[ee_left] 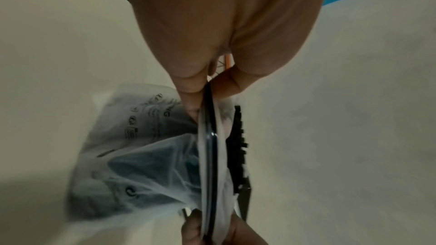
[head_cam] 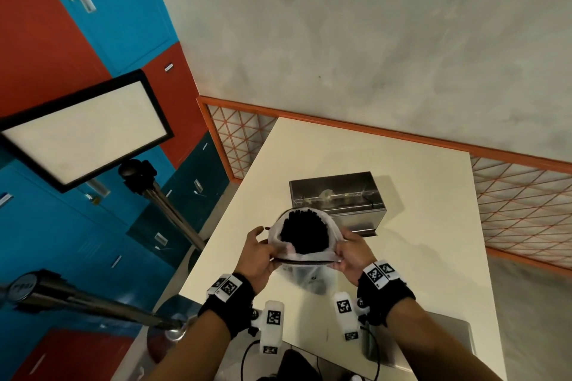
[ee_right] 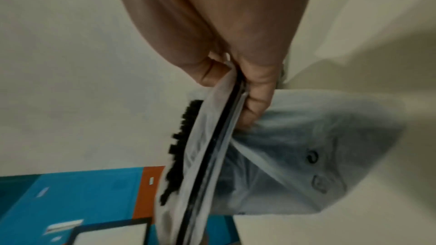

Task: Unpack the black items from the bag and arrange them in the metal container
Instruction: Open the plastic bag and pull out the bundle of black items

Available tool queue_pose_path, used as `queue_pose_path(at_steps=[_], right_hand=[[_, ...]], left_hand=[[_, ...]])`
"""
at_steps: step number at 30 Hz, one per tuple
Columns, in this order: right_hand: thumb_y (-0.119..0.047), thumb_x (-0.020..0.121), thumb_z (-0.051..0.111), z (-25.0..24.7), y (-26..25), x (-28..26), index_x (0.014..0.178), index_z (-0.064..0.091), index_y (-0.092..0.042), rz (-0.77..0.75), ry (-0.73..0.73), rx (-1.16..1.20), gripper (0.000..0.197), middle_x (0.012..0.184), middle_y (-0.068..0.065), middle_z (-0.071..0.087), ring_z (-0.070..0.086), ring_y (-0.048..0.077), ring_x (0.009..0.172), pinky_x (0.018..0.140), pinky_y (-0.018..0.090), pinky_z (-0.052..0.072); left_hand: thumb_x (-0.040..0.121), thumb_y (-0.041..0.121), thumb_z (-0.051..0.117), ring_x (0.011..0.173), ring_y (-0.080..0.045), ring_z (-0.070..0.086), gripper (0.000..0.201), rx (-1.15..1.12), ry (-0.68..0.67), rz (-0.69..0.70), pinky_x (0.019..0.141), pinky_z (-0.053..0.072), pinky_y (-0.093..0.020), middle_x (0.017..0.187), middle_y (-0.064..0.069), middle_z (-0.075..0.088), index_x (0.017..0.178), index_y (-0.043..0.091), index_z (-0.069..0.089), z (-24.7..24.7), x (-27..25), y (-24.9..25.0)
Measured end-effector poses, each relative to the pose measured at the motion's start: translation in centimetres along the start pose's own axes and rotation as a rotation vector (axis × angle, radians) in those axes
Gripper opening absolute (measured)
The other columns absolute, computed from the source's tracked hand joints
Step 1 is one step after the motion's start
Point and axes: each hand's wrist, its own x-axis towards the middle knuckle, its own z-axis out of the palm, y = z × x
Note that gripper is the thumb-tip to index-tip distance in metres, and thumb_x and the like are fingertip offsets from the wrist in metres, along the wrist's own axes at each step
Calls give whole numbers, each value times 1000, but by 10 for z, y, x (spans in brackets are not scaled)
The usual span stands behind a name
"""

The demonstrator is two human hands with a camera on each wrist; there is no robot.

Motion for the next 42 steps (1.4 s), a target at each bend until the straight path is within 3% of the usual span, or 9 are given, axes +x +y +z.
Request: queue_pose_path(at_steps=[7, 11, 17, 22, 25, 29, 36, 39, 42], right_hand=[[-11, 95, 46, 1, -5, -13, 114, 54, -12, 61, -31, -284, 20, 100, 18, 63, 66, 36, 75, 62, 48, 59], [2, 87, 49, 13, 2, -17, 119, 56, -12, 41, -158, -126, 35, 115, 22, 63, 65, 44, 101, 71, 58, 57], [27, 71, 29, 9, 5, -4, 111, 55, -1, -3, -119, 51, 56, 103, 25, 58, 62, 40, 92, 91, 60, 48], [17, 83, 44, 1, 8, -4, 121, 55, -8, 26, -34, -503, 46, 106, 10, 60, 62, 33, 90, 74, 50, 59], [-2, 79, 68, 0, 10, 0, 131, 47, -10, -189, -48, -963, 57, 121, 7, 58, 61, 31, 106, 86, 42, 56], [0, 80, 55, 8, 2, 0, 116, 62, -24, -353, 15, -693, 43, 105, 1, 69, 62, 24, 101, 84, 34, 50], [-12, 84, 55, 21, 6, 21, 91, 72, -18, -399, -39, -708, 19, 87, 6, 74, 67, 27, 86, 81, 42, 54], [8, 84, 48, 27, 2, 17, 81, 68, 1, -260, 1, -444, 21, 77, 18, 67, 63, 28, 68, 64, 33, 52], [7, 91, 48, 25, 5, 22, 67, 57, -13, -199, 54, -411, 32, 65, 3, 57, 52, 12, 55, 56, 23, 46]], left_hand=[[97, 37, 63, 94, -41, 73, 41, 377, -126, -218, 83, 59, -54, 113, -24, 66, 121, 3, 59, 2, -12, -12], [94, 2, 53, 94, -38, 72, 28, 320, -243, -130, 91, 56, -57, 107, -21, 73, 118, 3, 67, 11, -11, -19], [83, -27, 35, 84, -32, 65, 45, -53, -20, -23, 76, 58, -43, 92, -18, 67, 110, 1, 60, 11, 3, -19], [84, -18, 43, 89, -28, 60, 36, 229, 2, -173, 81, 53, -46, 98, -15, 61, 105, 8, 55, -8, 8, -22], [85, -1, 56, 101, -28, 60, 43, 457, 30, -131, 78, 51, -41, 114, -13, 60, 123, 17, 47, -13, 9, -15], [64, 25, 64, 120, -31, 56, 83, 554, 48, 134, 93, 54, -45, 136, -9, 47, 143, 22, 39, -17, 22, 5], [80, 46, 64, 99, -25, 70, 45, 768, 24, 133, 83, 62, -49, 110, -3, 73, 122, 30, 64, -16, 37, 33], [86, 34, 70, 91, -28, 73, 29, 880, -34, 157, 73, 63, -48, 99, -6, 75, 112, 22, 69, -19, 33, 30], [92, 2, 54, 84, -29, 68, 22, 692, -116, 36, 70, 59, -42, 94, -14, 72, 107, 5, 68, -21, 26, 25]])
